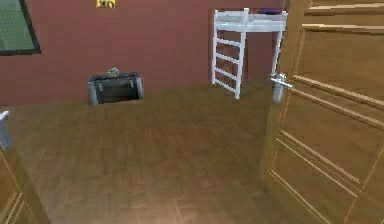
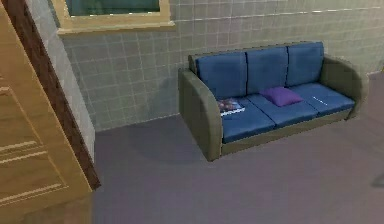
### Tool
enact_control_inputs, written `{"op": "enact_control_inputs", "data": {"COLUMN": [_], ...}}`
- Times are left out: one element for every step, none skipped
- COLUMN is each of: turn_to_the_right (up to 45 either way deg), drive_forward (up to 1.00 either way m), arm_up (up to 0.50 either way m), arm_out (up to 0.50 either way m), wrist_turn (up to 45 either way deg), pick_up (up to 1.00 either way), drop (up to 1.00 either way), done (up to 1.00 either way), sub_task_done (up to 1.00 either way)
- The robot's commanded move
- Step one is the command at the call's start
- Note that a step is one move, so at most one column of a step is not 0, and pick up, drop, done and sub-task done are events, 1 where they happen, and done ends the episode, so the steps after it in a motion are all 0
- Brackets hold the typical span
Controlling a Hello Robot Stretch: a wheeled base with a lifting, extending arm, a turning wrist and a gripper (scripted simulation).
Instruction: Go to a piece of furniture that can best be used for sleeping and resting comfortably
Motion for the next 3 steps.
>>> {"op": "enact_control_inputs", "data": {"turn_to_the_right": [0.0, -3.0, 0.0], "drive_forward": [1.00, 0.00, 0.65], "arm_up": [0.00, 0.00, 0.00], "arm_out": [0.00, 0.00, 0.00], "wrist_turn": [0.0, 0.0, 0.0], "pick_up": [0.00, 0.00, 0.00], "drop": [0.00, 0.00, 0.00], "done": [0.00, 0.00, 0.00], "sub_task_done": [0.00, 0.00, 0.00]}}
